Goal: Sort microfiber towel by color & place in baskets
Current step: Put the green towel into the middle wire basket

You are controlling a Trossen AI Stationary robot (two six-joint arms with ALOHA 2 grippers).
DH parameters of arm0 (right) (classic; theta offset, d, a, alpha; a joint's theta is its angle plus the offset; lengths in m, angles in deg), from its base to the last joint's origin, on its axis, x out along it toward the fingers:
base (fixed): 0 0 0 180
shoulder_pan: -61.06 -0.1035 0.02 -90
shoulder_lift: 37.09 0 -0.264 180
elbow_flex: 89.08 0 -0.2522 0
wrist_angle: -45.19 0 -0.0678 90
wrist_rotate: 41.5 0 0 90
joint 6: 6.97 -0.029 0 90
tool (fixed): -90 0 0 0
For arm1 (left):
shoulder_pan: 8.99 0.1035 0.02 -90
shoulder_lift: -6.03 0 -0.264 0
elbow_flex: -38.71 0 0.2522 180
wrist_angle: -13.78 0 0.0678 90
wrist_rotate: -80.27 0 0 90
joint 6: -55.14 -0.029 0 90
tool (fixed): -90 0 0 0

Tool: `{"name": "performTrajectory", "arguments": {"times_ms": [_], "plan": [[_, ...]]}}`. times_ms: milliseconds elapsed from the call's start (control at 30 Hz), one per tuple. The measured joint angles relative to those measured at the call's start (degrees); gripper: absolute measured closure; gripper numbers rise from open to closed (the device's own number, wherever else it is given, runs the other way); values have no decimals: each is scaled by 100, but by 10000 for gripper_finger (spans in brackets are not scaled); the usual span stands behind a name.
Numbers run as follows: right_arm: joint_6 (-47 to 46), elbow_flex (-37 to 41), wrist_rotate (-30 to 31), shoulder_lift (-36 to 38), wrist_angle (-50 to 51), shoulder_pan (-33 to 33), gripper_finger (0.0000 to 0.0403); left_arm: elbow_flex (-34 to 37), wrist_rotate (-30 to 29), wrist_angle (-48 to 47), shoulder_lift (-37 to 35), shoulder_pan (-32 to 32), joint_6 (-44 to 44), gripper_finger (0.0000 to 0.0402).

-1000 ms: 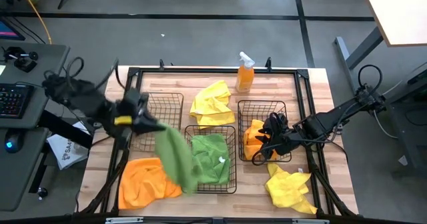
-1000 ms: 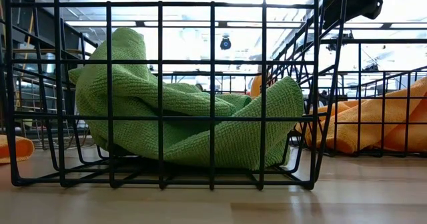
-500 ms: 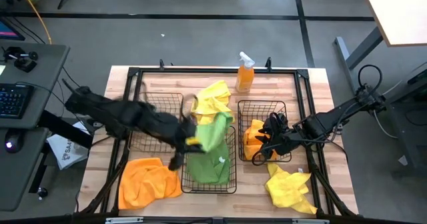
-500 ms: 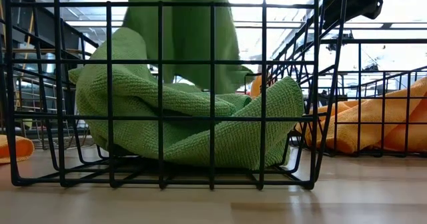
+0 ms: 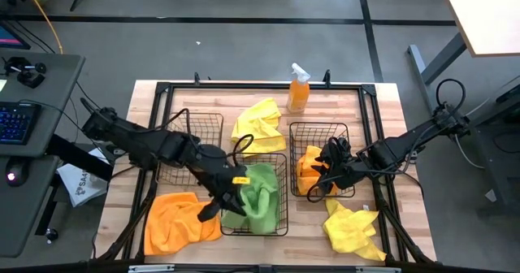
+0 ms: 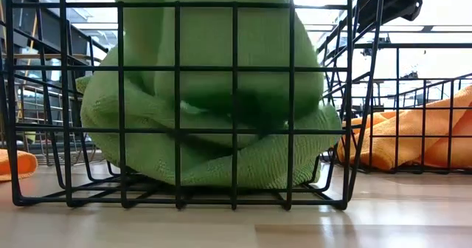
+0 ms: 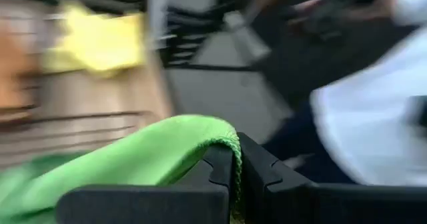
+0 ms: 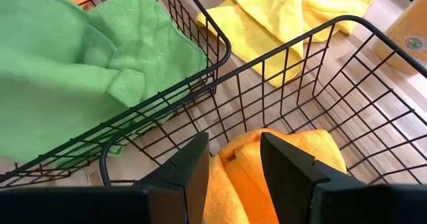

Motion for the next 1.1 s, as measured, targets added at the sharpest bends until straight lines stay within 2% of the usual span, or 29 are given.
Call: {"name": "performTrajectory", "arguments": {"times_ms": [167, 233, 367, 467, 633, 800, 967, 1100], "plan": [[43, -2, 9, 0, 1, 0, 274, 79, -1981, -283, 239, 102, -982, 401], [118, -2, -25, 0, -4, 0, 274, 79, -2373, -156, 493, 234, -1323, 401], [248, -30, -424, 100, -79, 1, 274, 79, -2266, 73, 1205, 454, -1522, 401], [221, -173, -669, 230, -114, -1, 274, 81, -2253, -96, 1751, 534, -1316, 400], [188, -494, -950, 420, -345, -5, 274, 94, -2017, -557, 2278, 580, -1050, 370], [190, -638, -1368, 433, -786, -5, 274, -2, -1496, -739, 2054, 646, -938, 311], [97, -638, -1868, 433, -1021, 85, 274, -287, -1397, -1115, 1492, 766, -1014, 247], [-128, -638, -2374, 433, -1021, 165, 274, -306, -1361, -1315, 953, 847, -1048, 212]]}}
